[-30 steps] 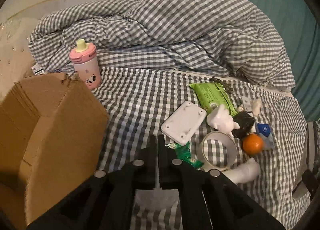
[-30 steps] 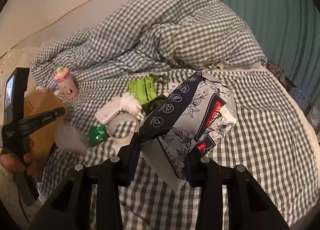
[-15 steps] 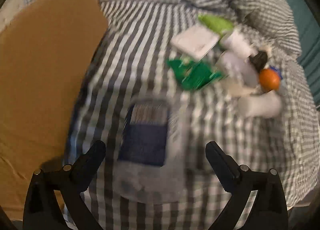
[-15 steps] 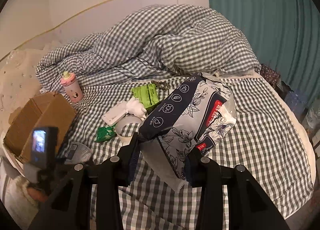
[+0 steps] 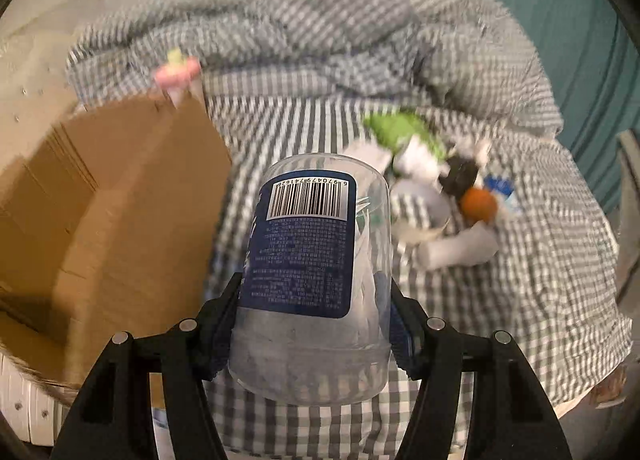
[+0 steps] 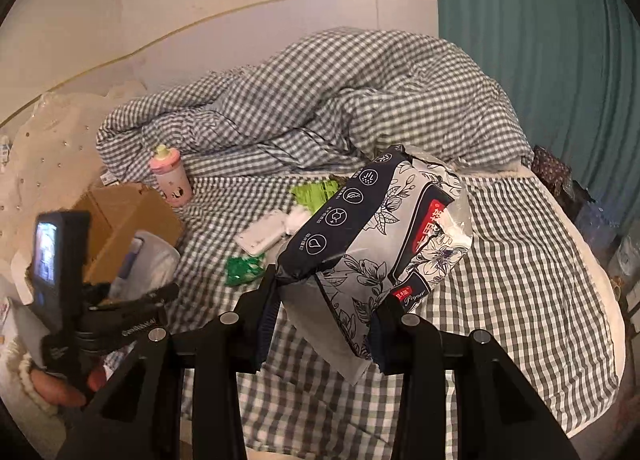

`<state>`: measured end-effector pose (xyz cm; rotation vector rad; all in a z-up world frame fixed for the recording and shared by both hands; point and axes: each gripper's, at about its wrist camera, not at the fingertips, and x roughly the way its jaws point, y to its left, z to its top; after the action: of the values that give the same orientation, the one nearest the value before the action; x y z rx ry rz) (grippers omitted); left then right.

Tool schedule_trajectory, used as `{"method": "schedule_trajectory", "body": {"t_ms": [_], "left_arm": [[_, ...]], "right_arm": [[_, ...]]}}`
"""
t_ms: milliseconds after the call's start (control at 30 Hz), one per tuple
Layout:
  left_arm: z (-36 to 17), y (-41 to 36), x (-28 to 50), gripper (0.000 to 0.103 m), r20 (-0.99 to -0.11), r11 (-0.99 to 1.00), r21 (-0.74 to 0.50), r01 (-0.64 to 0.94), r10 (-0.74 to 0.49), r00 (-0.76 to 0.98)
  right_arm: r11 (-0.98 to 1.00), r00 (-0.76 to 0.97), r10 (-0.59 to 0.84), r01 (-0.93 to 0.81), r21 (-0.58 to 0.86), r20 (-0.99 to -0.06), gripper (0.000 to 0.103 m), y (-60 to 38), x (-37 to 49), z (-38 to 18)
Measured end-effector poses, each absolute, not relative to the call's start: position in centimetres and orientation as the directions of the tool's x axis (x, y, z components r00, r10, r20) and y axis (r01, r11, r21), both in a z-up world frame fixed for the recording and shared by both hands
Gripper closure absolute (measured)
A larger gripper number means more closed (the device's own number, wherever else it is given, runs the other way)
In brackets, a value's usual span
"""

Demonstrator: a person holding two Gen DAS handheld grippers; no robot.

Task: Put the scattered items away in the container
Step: 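Carry the bottle and floral pack over the cardboard box while both tools release them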

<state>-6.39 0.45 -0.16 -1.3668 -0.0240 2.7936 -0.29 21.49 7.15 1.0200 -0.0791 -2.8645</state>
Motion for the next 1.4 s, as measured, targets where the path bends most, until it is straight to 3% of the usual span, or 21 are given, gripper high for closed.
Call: {"method": "schedule_trajectory", "body": {"t_ms": [367,533,733,1033,1100,1133,1167,1200,1233,1400], "left_arm": [[7.7,-8.1,-3.4,0.038,-0.701,-0.995,-0.068,0.069,-0.001,-0.713],[9.0,-13.7,-2.6,0.038,-0.688,-0.988,-0.072,0.139,-0.052,-0.724],[7.2,-19.8,-3.1,0.038,-0.708,-0.974,-0.054,0.221,-0.119,-0.696],[1.6,-24.6,-4.6,0.038,-0.785,-0.955,-0.071,0.29,-0.126,-0.607],[0.8,-24.7,-5.0,0.037,-0.794,-0.954,-0.064,0.294,-0.129,-0.594],[0.6,-24.7,-5.1,0.035,-0.797,-0.955,-0.062,0.29,-0.128,-0.591],[0.4,-24.7,-5.1,0.032,-0.796,-0.956,-0.058,0.286,-0.129,-0.591],[0.5,-24.5,-5.2,0.018,-0.793,-0.956,-0.052,0.287,-0.136,-0.594],[0.6,-24.5,-5.2,0.01,-0.788,-0.955,-0.047,0.293,-0.145,-0.599],[2.0,-23.7,-5.6,0.01,-0.763,-0.953,-0.066,0.297,-0.144,-0.631]], "right_arm": [[-0.978,-0.757,-0.2,0.194,0.079,-0.622,0.065,13.7,-1.0,10.9],[-0.945,-0.718,-0.305,0.312,0.101,-0.626,0.065,7.1,-2.3,11.4],[-0.879,-0.64,-0.436,0.454,0.146,-0.633,0.065,-2.1,-4.4,10.5],[-0.825,-0.51,-0.501,0.525,0.208,-0.699,0.065,-10.7,-9.9,6.7],[-0.819,-0.498,-0.515,0.525,0.229,-0.698,0.062,-11.3,-11.0,6.0],[-0.82,-0.499,-0.514,0.523,0.231,-0.697,0.054,-11.5,-11.3,5.7],[-0.828,-0.506,-0.503,0.515,0.223,-0.7,0.032,-11.6,-11.6,5.6],[-0.842,-0.523,-0.482,0.497,0.209,-0.703,0.019,-11.6,-11.5,5.7],[-0.856,-0.549,-0.464,0.479,0.193,-0.695,0.009,-11.3,-11.4,5.9],[-0.883,-0.617,-0.425,0.444,0.153,-0.662,0.009,-8.5,-10.3,7.3]]}}
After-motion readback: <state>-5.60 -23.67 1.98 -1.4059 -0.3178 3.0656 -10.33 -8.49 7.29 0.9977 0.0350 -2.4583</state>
